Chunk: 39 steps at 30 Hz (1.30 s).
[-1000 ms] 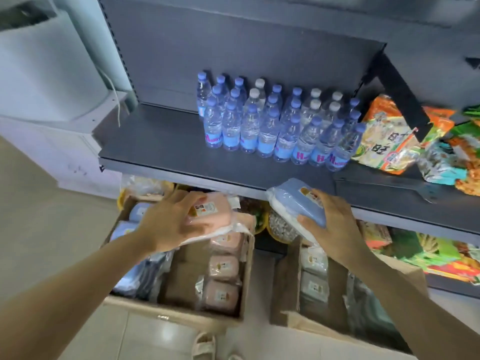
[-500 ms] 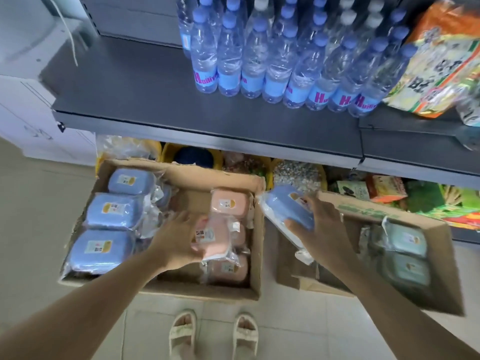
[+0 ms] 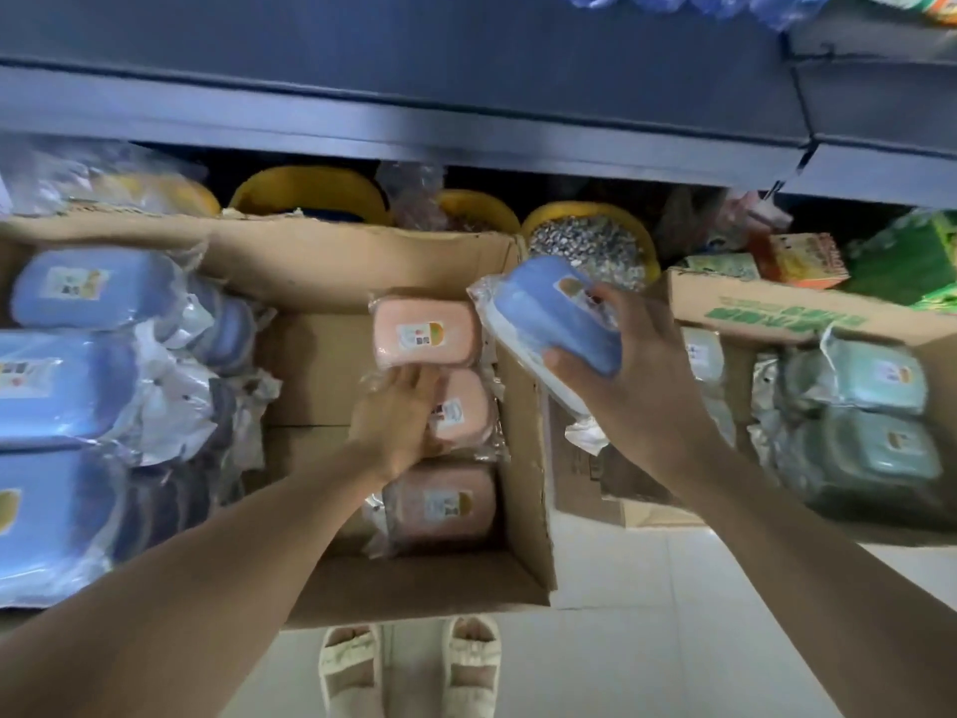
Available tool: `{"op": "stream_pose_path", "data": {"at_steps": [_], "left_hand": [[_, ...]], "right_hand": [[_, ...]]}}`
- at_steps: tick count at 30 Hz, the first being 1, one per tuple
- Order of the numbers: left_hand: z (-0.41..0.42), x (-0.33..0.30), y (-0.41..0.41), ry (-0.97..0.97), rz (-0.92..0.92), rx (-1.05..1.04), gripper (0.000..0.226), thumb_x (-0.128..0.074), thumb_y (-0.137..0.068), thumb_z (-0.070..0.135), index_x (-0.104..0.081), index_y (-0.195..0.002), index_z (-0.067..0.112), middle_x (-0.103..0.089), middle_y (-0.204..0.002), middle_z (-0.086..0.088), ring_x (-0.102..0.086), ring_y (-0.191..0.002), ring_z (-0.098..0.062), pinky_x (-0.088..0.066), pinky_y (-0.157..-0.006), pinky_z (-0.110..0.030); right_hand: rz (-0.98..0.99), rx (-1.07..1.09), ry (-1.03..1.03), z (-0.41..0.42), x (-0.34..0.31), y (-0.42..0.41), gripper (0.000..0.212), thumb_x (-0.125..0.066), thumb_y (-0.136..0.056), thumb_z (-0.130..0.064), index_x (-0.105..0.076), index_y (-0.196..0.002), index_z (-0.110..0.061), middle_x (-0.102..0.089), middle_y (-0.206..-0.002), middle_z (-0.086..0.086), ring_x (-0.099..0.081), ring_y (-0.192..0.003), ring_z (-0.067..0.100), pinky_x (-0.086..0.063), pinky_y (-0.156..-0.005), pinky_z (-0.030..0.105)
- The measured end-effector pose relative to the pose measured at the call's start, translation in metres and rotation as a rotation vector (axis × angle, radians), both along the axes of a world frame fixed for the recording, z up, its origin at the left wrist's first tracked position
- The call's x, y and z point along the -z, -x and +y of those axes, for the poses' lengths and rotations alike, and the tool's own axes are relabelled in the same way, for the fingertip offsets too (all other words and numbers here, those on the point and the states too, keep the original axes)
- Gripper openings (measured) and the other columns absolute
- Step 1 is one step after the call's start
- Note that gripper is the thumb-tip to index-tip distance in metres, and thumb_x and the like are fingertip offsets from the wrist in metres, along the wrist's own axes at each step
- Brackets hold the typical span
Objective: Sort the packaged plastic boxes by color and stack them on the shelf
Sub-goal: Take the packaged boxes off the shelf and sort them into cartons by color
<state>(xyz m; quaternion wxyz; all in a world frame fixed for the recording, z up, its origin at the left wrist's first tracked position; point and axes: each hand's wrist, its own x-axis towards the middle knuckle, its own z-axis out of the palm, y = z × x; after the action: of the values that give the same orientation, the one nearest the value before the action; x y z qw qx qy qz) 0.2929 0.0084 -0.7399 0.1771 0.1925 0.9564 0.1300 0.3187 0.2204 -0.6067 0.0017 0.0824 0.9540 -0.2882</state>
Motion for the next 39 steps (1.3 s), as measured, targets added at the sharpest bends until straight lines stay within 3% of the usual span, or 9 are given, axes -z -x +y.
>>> {"op": "stream_pose_path", "data": {"at_steps": [6, 13, 16, 20, 22, 24, 29, 35, 39], "left_hand": [[0.003, 0.03, -0.007, -0.018, 0.026, -0.012, 0.053, -0.069, -0.077, 0.019, -0.043, -0.123, 0.019, -0.037, -0.133, -0.008, -0.039, -0.121, -0.028, -0.047, -0.09, -0.045], [-0.023, -0.017, -0.011, 0.041, 0.014, -0.039, 0.089, -0.067, -0.076, 0.053, -0.019, -0.144, 0.022, -0.024, -0.148, -0.002, -0.022, -0.137, -0.024, -0.032, -0.107, -0.042], [-0.055, -0.068, -0.01, -0.026, 0.113, -0.166, 0.076, -0.066, -0.08, 0.04, -0.03, -0.142, 0.017, -0.033, -0.145, -0.003, -0.028, -0.134, -0.024, -0.027, -0.107, -0.038], [-0.125, -0.124, -0.003, -0.097, 0.285, -0.354, 0.059, -0.075, -0.071, 0.027, -0.052, -0.123, 0.012, -0.052, -0.128, -0.009, -0.046, -0.119, -0.033, -0.039, -0.095, -0.044], [-0.167, -0.139, 0.001, -0.058, 0.333, -0.444, 0.061, -0.078, -0.069, 0.026, -0.053, -0.123, 0.011, -0.052, -0.128, -0.011, -0.046, -0.118, -0.037, -0.04, -0.092, -0.047], [-0.205, -0.149, 0.003, -0.007, 0.234, -0.554, 0.073, -0.075, -0.074, 0.032, -0.042, -0.136, 0.016, -0.039, -0.142, -0.007, -0.033, -0.131, -0.032, -0.033, -0.102, -0.047], [-0.272, -0.136, -0.005, 0.057, -0.089, -0.665, 0.107, -0.074, -0.068, 0.055, -0.009, -0.148, 0.029, -0.005, -0.155, 0.0, -0.007, -0.142, -0.027, -0.027, -0.107, -0.049], [-0.301, -0.109, -0.001, -0.248, -0.122, -0.761, 0.095, -0.068, -0.078, 0.05, -0.012, -0.148, 0.016, -0.022, -0.147, -0.007, -0.029, -0.135, -0.03, -0.029, -0.109, -0.04], [-0.3, -0.105, 0.004, -0.253, -0.14, -0.763, 0.089, -0.061, -0.086, 0.047, -0.006, -0.149, 0.017, -0.021, -0.151, 0.0, -0.032, -0.135, -0.023, -0.037, -0.103, -0.04]], "right_hand": [[-0.002, -0.011, 0.001, 0.001, 0.011, -0.002, 0.068, -0.067, -0.079, -0.047, -0.041, -0.137, -0.025, -0.046, -0.129, 0.008, -0.045, -0.116, 0.028, -0.043, -0.091, 0.039], [0.01, -0.089, -0.003, -0.022, -0.017, 0.008, 0.067, -0.071, -0.077, -0.038, -0.043, -0.135, -0.021, -0.044, -0.129, 0.008, -0.04, -0.118, 0.028, -0.04, -0.098, 0.049], [-0.015, -0.172, -0.009, -0.051, -0.036, 0.02, 0.072, -0.062, -0.07, -0.044, -0.041, -0.136, -0.021, -0.043, -0.131, 0.005, -0.038, -0.122, 0.024, -0.037, -0.102, 0.047], [-0.022, -0.269, 0.014, -0.106, -0.05, 0.038, 0.07, -0.069, -0.072, -0.036, -0.041, -0.135, -0.022, -0.043, -0.126, 0.004, -0.039, -0.119, 0.023, -0.038, -0.1, 0.047], [-0.014, -0.325, -0.051, -0.138, -0.053, 0.048, 0.069, -0.07, -0.074, -0.037, -0.04, -0.136, -0.028, -0.043, -0.126, 0.0, -0.04, -0.12, 0.021, -0.033, -0.099, 0.035], [-0.027, -0.384, -0.069, -0.173, -0.052, 0.061, 0.069, -0.071, -0.076, -0.035, -0.04, -0.137, -0.029, -0.041, -0.128, -0.002, -0.039, -0.123, 0.019, -0.027, -0.09, 0.024], [-0.08, -0.5, -0.073, -0.257, -0.027, 0.104, 0.069, -0.073, -0.074, -0.032, -0.043, -0.136, -0.027, -0.043, -0.13, 0.003, -0.035, -0.122, 0.025, -0.033, -0.1, 0.037], [-0.086, -0.598, -0.223, -0.339, 0.0, 0.138, 0.067, -0.074, -0.074, -0.038, -0.041, -0.132, -0.031, -0.044, -0.131, -0.004, -0.033, -0.122, 0.026, -0.034, -0.101, 0.041], [-0.059, -0.644, -0.255, -0.367, 0.017, 0.137, 0.057, -0.07, -0.08, -0.033, -0.044, -0.13, -0.027, -0.036, -0.138, 0.002, -0.027, -0.125, 0.026, -0.031, -0.102, 0.036]]}}
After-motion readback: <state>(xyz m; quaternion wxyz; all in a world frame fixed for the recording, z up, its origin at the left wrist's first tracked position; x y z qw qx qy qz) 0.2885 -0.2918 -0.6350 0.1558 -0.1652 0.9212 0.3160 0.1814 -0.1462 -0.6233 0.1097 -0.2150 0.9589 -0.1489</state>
